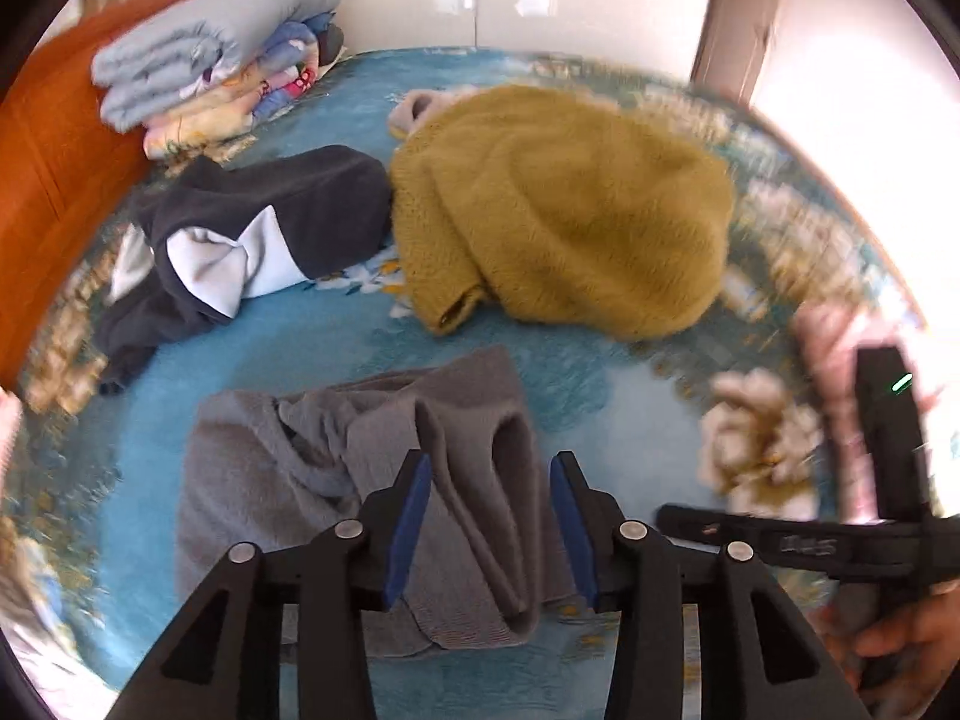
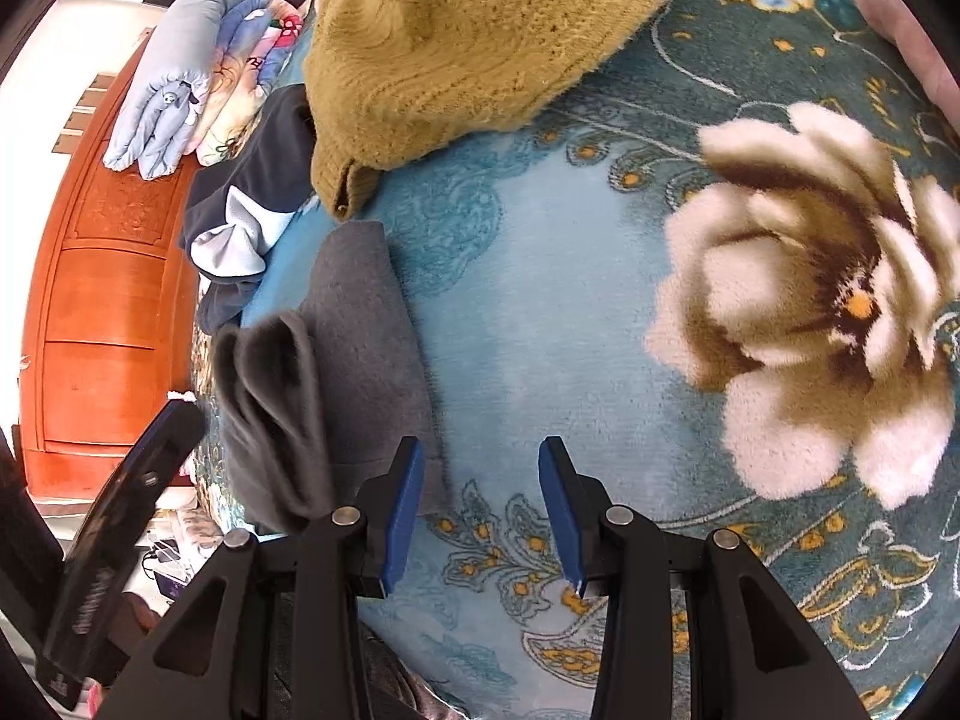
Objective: Fold clothes
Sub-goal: 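Release the sleeve with the left gripper and smooth the folded sweatshirt, then grasp the grey sleeve cuff with the right gripper and fold it over the body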
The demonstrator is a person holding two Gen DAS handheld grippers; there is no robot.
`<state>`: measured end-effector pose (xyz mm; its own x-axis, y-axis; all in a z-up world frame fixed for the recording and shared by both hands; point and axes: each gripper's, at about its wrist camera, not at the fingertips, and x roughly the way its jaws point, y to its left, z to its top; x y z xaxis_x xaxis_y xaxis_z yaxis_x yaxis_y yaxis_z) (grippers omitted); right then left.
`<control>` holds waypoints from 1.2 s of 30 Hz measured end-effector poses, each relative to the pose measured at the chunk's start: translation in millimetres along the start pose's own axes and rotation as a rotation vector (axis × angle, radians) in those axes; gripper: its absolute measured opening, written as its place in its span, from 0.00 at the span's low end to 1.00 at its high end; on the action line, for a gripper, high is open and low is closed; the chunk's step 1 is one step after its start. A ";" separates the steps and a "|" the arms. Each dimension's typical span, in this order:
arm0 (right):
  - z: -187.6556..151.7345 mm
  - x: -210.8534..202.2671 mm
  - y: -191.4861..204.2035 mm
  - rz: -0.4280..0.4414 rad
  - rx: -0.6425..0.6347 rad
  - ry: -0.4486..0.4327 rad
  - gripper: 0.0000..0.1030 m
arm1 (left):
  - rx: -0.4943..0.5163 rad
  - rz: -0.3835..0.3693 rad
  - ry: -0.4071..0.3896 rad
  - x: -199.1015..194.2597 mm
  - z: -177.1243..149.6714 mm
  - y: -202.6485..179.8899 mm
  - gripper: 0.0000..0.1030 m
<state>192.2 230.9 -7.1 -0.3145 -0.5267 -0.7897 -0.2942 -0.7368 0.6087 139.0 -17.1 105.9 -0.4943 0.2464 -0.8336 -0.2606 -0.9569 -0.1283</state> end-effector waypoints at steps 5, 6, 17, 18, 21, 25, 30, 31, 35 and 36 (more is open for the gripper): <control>3.5 -5.6 6.8 0.021 -0.041 -0.013 0.40 | -0.299 0.049 -0.019 -13.2 -3.4 87.1 0.58; 3.1 -6.1 9.4 0.027 -0.054 -0.011 0.40 | -0.377 0.066 -0.004 -13.0 -7.4 107.3 0.58; -7.4 18.6 132.0 0.186 -0.438 0.042 0.40 | -0.740 0.039 0.169 24.5 -57.9 192.2 0.58; -7.0 24.3 141.2 0.172 -0.466 0.046 0.40 | -0.740 0.045 0.201 29.6 -59.3 191.3 0.58; -2.2 45.5 150.1 0.108 -0.471 0.067 0.40 | -0.755 0.052 0.266 40.2 -64.7 191.3 0.58; 6.3 64.8 144.0 0.003 -0.438 0.073 0.40 | -0.779 0.022 0.260 40.7 -68.0 194.1 0.58; 17.8 75.1 137.6 0.046 -0.371 0.087 0.40 | -0.809 -0.005 0.255 43.4 -71.8 194.8 0.58; 18.7 77.9 138.2 0.058 -0.360 0.095 0.40 | -0.808 -0.004 0.256 43.9 -71.7 193.7 0.58; 15.6 81.9 146.1 0.120 -0.326 0.104 0.26 | -0.797 0.005 0.255 45.7 -71.1 187.9 0.59; 13.4 80.1 150.0 0.137 -0.334 0.099 0.17 | -0.797 0.004 0.256 46.2 -71.3 187.0 0.59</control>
